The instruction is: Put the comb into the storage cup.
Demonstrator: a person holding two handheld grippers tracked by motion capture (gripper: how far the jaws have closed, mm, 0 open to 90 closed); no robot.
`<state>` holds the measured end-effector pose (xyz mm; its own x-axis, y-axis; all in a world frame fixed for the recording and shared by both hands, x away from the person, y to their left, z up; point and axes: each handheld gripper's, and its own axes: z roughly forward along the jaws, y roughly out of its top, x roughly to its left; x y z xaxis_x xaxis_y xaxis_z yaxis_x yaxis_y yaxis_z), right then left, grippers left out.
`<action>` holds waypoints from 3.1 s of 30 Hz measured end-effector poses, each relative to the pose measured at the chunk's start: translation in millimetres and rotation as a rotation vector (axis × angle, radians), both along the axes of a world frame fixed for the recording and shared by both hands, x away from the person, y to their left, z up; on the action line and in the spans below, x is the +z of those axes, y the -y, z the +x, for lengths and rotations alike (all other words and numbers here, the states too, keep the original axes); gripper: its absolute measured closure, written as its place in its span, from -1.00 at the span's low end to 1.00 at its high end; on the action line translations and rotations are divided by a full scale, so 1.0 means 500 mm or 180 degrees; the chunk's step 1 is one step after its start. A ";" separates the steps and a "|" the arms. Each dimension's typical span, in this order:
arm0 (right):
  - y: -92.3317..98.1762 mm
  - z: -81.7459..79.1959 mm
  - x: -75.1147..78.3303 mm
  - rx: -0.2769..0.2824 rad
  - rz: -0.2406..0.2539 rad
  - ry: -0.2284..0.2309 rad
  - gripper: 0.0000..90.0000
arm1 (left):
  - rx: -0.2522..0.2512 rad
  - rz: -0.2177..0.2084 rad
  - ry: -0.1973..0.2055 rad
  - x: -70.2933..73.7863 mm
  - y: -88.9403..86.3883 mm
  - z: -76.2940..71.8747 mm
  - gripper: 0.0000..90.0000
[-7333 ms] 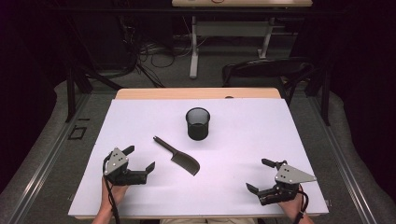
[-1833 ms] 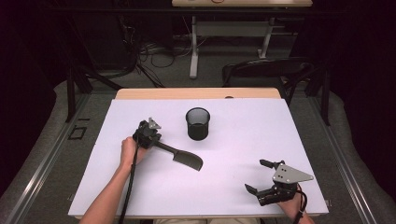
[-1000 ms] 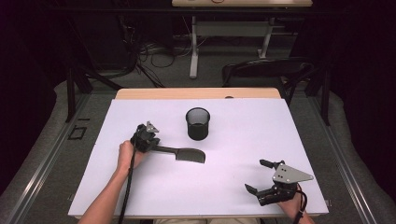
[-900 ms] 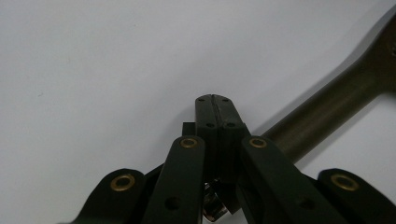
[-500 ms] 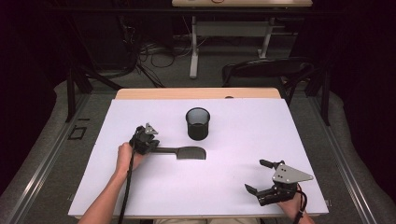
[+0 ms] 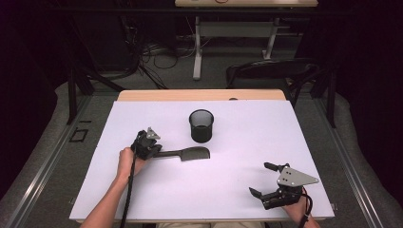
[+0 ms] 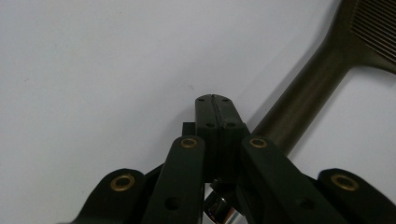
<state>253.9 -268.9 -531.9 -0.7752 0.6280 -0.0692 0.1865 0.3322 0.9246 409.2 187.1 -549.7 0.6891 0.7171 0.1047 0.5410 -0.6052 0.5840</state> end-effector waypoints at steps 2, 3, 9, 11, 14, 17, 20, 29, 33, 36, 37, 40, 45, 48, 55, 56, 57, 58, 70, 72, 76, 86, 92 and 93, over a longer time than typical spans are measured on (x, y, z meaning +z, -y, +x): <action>0.000 0.000 0.000 0.0001 -0.0001 0.0002 -0.97 | -0.0004 0.0003 -0.0003 0.000 0.001 -0.002 1.00; 0.000 0.000 0.000 0.0001 -0.0001 0.0002 -0.97 | -0.0008 0.0012 0.0005 0.000 0.002 -0.003 1.00; 0.000 0.000 0.000 0.0000 0.0005 -0.0003 -0.97 | -0.0031 0.0013 0.0005 0.002 0.001 -0.003 0.94; 0.000 0.000 0.000 -0.0001 0.0007 0.0000 -0.97 | -0.0042 0.0007 0.0026 0.004 -0.001 -0.003 0.76; 0.001 0.000 0.000 -0.0006 0.0006 0.0006 -0.97 | -0.0015 -0.0045 0.0060 0.011 -0.005 -0.003 0.36; 0.001 0.000 0.000 -0.0006 0.0005 0.0006 -0.97 | -0.0011 -0.0072 0.0117 0.021 -0.010 -0.003 0.14; 0.000 0.000 0.000 0.0001 -0.0004 -0.0001 -0.97 | -0.0040 -0.0044 0.0145 0.027 -0.012 -0.005 -0.13; 0.000 0.000 0.000 0.0001 -0.0003 -0.0008 -0.97 | -0.0294 -0.0055 0.0162 0.057 -0.017 -0.006 -0.62; 0.000 0.000 -0.001 0.0000 -0.0001 -0.0020 -0.97 | -0.0432 0.0045 0.0142 0.065 -0.011 -0.009 -0.80; 0.000 0.001 -0.001 0.0001 -0.0002 -0.0023 -0.97 | -0.0539 0.0117 0.0066 0.065 -0.007 -0.010 -1.00; 0.000 0.001 -0.001 0.0001 -0.0002 -0.0023 -0.97 | -0.0559 0.0114 0.0051 0.065 -0.006 -0.010 -1.00; -0.001 0.001 -0.001 0.0007 -0.0002 -0.0029 -0.97 | -0.0630 0.0152 0.0033 0.066 -0.003 -0.011 -1.00; -0.001 0.001 -0.001 0.0017 -0.0009 -0.0035 -0.97 | -0.0764 0.0252 0.0005 0.070 0.008 -0.009 -1.00; -0.001 0.002 -0.002 0.0023 -0.0006 -0.0037 -0.97 | -0.0863 0.0303 -0.0026 0.072 0.016 -0.006 -1.00; 0.000 0.001 -0.002 0.0032 -0.0006 -0.0042 -0.97 | -0.1071 0.0486 -0.0114 0.067 0.042 0.001 -1.00; 0.000 0.001 -0.002 0.0034 -0.0004 -0.0043 -0.97 | -0.1100 0.0502 -0.0127 0.067 0.044 0.003 -1.00; 0.000 0.001 -0.002 0.0033 -0.0004 -0.0044 -0.97 | -0.1115 0.0513 -0.0138 0.067 0.047 0.004 -1.00; 0.000 0.001 -0.002 0.0033 -0.0002 -0.0048 -0.97 | -0.1128 0.0516 -0.0137 0.067 0.049 0.005 -1.00; 0.000 0.001 -0.002 0.0038 -0.0010 -0.0048 -0.97 | -0.1288 0.0728 -0.0243 0.068 0.074 0.014 -0.77; -0.001 0.001 -0.002 0.0048 -0.0005 -0.0051 -0.97 | -0.1315 0.0759 -0.0267 0.071 0.077 0.017 -0.72; -0.001 0.001 -0.002 0.0052 -0.0007 -0.0057 -0.97 | -0.1344 0.0776 -0.0275 0.073 0.082 0.019 -0.65; -0.001 0.001 -0.002 0.0059 -0.0010 -0.0063 -0.97 | -0.1453 0.0858 -0.0332 0.071 0.100 0.022 -0.47; -0.002 0.001 -0.003 0.0058 -0.0003 -0.0064 -0.97 | -0.1521 0.0949 -0.0383 0.071 0.108 0.024 -0.25; -0.001 0.001 -0.003 0.0059 -0.0010 -0.0083 -0.97 | -0.1519 0.0938 -0.0386 0.070 0.109 0.024 -0.21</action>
